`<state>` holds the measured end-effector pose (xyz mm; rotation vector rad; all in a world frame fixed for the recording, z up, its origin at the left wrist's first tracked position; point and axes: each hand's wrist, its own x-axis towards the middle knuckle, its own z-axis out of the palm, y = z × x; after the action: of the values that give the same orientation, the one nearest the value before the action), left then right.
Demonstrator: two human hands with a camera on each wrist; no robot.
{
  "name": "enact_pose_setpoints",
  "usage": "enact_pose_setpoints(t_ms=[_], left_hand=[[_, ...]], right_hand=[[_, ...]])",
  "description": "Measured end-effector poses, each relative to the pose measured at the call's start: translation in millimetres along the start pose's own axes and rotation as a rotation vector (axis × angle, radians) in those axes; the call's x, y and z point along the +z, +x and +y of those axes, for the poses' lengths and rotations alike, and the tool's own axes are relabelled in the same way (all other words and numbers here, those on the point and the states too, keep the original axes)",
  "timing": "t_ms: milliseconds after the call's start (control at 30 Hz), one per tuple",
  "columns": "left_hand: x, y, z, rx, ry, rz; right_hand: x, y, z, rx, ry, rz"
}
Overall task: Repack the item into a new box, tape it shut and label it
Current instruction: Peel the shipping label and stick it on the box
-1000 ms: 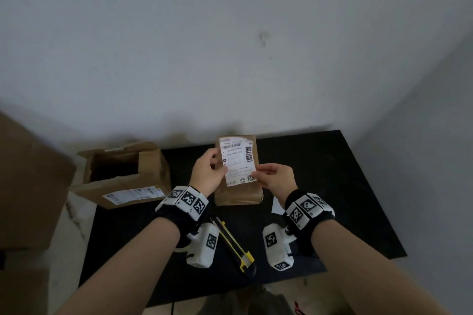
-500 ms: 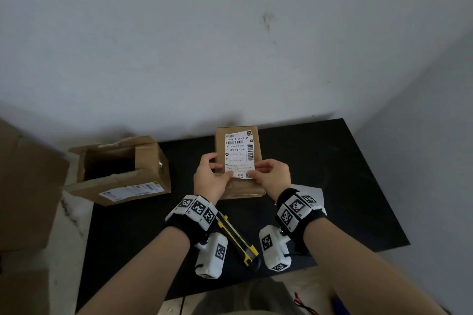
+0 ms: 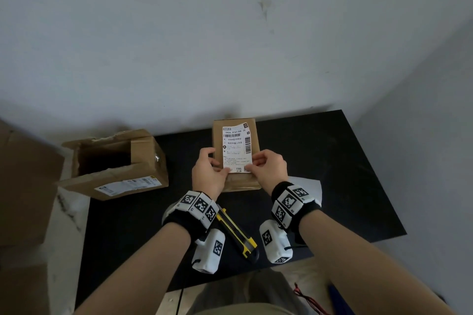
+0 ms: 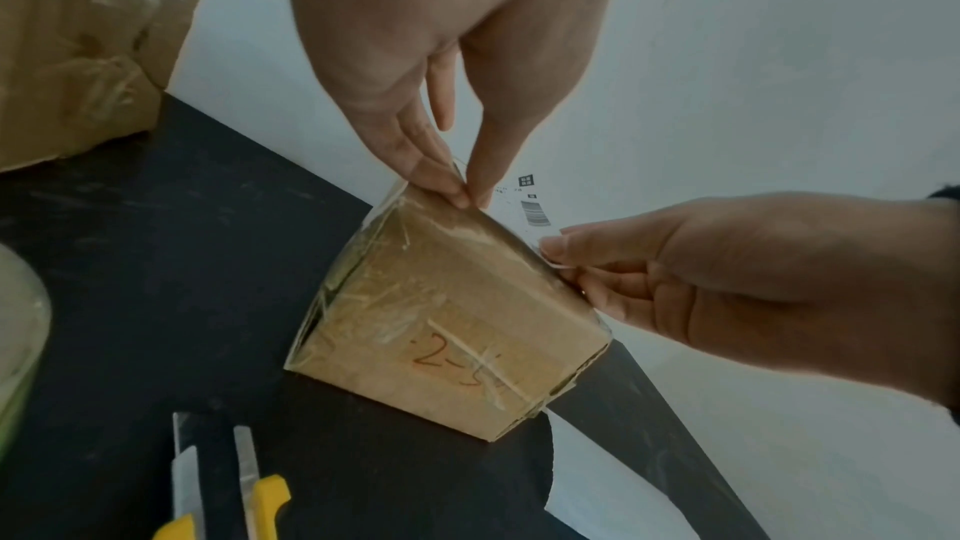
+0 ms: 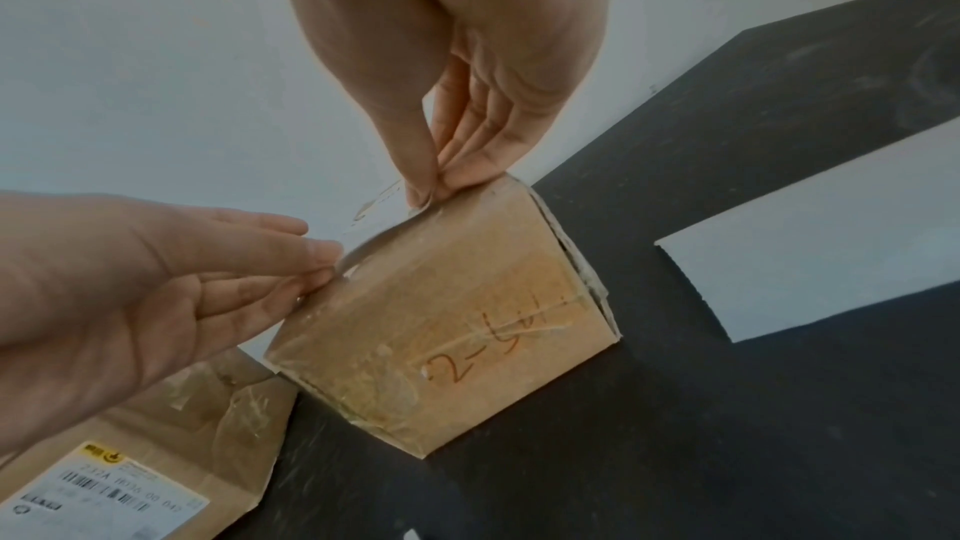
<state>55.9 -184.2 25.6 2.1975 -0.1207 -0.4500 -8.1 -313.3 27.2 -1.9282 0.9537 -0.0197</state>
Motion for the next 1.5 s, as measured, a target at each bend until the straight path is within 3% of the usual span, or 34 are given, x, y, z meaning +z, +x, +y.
enact_pose_setpoints(t_ms=[367,567,633,733,833,1067,1233,1367,1500], left_hand=[[6,5,1,-0.014,0.073,0.002],[0,3,0,0.058,0.287,-0.026],[-7,-6,-6,0.173,0.388,-0.026],[-13,-19,-22,0.516,0.551,-0.04],[-13,-26,-35,0.679,0.769,-0.158],[-16,-34,-42,0.631,0.934,-0.262],[-15,-34,-33,0.616,0.958,-0.263],[-12,-27,-27,0.635,0.966,-0.326],[-11,-16,-21,0.614,0.956,-0.357]], right_hand=[[5,1,0,-0.009,-0.112,0.038],[0,-5,0,-0.116,-0.257,0.096],[-2,-12,4,-0.252,-0.274,0.085],[-1,-25,13,-0.55,-0.403,-0.01],[1,-34,23,-0.645,-0.619,-0.172],[-6,-31,48,-0.719,-0.854,-0.247],[-25,-33,54,-0.628,-0.839,-0.205],[-19,-34,46,-0.67,-0.841,-0.268],[-16,-27,39,-0.601,-0.839,-0.286]])
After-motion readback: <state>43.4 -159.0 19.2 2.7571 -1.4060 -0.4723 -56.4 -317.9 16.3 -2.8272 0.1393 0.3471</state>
